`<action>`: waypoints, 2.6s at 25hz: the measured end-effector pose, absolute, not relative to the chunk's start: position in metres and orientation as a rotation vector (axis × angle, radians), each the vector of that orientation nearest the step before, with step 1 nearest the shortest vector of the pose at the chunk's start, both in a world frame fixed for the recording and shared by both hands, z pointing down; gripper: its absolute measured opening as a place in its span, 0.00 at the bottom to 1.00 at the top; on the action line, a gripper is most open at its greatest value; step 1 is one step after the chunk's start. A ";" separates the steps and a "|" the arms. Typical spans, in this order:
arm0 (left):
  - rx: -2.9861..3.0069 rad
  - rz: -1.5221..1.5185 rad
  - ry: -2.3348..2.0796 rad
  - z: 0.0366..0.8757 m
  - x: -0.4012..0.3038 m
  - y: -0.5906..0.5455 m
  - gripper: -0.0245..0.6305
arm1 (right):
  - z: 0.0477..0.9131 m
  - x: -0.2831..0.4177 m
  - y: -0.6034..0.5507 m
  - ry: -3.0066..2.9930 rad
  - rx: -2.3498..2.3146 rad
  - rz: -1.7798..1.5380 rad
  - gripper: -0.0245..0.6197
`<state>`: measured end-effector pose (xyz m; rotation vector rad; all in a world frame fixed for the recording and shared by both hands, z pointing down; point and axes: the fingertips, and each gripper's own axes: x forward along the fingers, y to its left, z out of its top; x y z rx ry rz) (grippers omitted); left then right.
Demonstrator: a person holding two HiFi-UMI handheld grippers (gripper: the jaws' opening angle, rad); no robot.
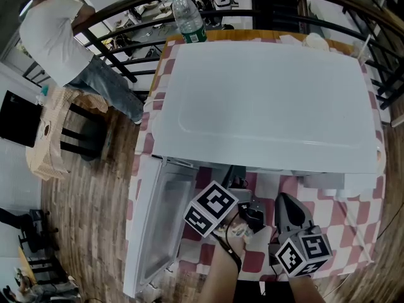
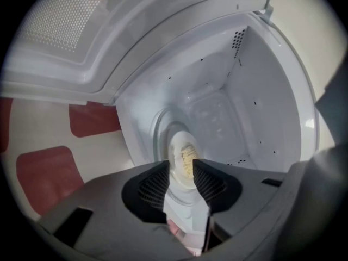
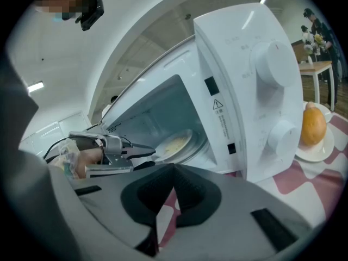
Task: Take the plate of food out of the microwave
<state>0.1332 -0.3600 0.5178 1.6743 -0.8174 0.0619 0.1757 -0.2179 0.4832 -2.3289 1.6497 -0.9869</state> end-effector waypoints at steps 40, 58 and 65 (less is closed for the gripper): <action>1.680 0.054 -0.796 0.519 0.107 -0.334 0.11 | 0.485 0.167 -0.220 1.657 -2.234 -1.030 0.03; 1.735 0.035 -0.762 0.517 0.080 -0.315 0.11 | 0.495 0.162 -0.241 1.532 -1.980 -1.241 0.12; 1.748 0.036 -0.772 0.518 0.074 -0.316 0.11 | 0.498 0.167 -0.267 1.400 -1.634 -1.207 0.20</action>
